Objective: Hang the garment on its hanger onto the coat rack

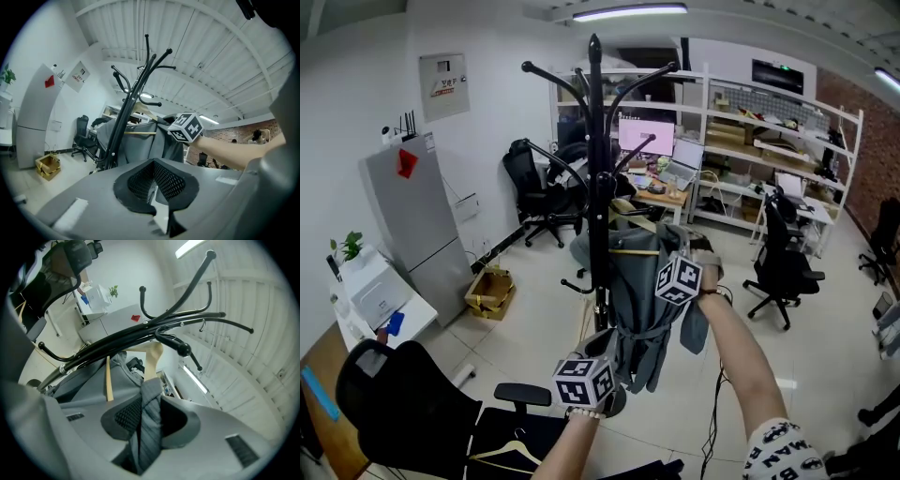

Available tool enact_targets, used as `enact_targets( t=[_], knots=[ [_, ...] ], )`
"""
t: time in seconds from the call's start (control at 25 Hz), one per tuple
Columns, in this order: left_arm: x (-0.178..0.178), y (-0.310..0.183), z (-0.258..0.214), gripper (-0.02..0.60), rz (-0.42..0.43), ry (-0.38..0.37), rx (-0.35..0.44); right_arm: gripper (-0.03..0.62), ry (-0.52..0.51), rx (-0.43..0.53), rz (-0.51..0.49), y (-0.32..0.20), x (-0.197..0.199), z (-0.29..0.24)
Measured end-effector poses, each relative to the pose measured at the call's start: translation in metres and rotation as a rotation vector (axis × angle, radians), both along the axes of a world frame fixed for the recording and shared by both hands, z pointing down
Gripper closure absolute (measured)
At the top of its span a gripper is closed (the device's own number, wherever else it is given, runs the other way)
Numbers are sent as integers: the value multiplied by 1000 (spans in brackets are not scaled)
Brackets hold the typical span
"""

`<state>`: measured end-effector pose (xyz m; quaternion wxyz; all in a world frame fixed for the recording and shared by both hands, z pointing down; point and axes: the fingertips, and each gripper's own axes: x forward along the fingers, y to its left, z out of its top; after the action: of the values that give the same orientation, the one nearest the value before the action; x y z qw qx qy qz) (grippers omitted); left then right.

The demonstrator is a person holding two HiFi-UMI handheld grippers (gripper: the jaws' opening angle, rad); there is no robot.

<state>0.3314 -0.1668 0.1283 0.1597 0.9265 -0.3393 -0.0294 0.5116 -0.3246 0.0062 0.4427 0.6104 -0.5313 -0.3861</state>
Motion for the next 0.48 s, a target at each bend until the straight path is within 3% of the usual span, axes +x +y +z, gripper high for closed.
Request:
enact_targets(
  t=[0.4, 0.48],
  knots=[
    [-8, 8, 22, 594, -8, -18, -40, 464, -132, -19, 14, 4, -10, 39],
    [-16, 10, 25, 592, -18, -26, -50, 437, -164, -25, 5, 7, -13, 40]
  ],
)
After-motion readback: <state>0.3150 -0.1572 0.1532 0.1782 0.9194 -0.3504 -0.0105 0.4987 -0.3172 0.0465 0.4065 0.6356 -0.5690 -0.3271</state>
